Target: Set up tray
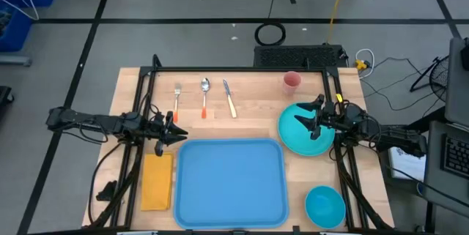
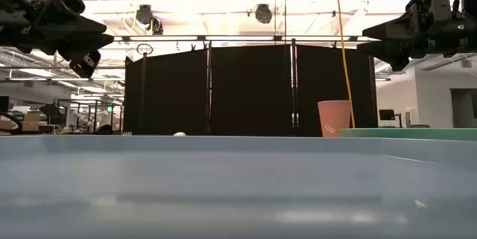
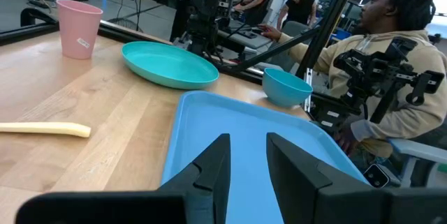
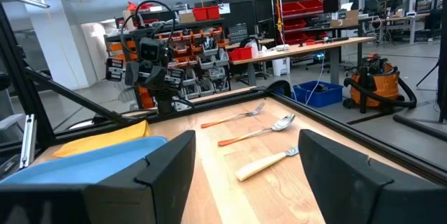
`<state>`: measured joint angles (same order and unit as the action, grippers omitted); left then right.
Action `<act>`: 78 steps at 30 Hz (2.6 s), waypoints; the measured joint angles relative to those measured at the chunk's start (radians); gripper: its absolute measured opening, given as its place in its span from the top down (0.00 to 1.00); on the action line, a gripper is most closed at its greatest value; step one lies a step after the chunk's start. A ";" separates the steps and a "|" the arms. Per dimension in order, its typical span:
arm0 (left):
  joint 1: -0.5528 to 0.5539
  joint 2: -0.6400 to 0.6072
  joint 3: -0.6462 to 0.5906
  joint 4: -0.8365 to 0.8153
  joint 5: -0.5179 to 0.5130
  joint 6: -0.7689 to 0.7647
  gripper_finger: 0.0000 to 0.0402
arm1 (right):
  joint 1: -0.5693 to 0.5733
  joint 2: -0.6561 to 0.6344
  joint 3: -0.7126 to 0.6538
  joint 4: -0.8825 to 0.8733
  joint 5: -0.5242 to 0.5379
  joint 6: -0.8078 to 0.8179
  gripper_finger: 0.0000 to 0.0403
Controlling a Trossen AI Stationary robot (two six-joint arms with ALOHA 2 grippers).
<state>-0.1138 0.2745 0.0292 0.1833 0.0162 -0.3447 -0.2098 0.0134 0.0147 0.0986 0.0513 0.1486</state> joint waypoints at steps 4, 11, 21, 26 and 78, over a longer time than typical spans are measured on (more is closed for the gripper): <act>0.000 0.000 0.000 0.000 0.000 0.000 0.76 | 0.000 0.000 0.000 0.000 0.000 0.000 0.39; 0.000 0.000 0.000 0.000 0.000 0.000 0.76 | 0.000 0.000 0.000 0.000 0.000 0.000 0.39; 0.000 0.000 0.000 0.000 0.000 0.000 0.76 | 0.000 0.000 0.000 0.000 0.000 0.000 0.39; 0.000 0.000 0.000 0.000 0.000 0.000 0.76 | 0.000 0.000 0.000 0.000 0.000 0.000 0.39; 0.000 0.000 0.000 0.025 -0.165 0.028 0.76 | 0.000 0.000 0.000 0.001 0.000 0.004 0.39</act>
<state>-0.1135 0.2745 0.0294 0.2078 -0.1484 -0.3162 -0.2097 0.0134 0.0146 0.0998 0.0513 0.1525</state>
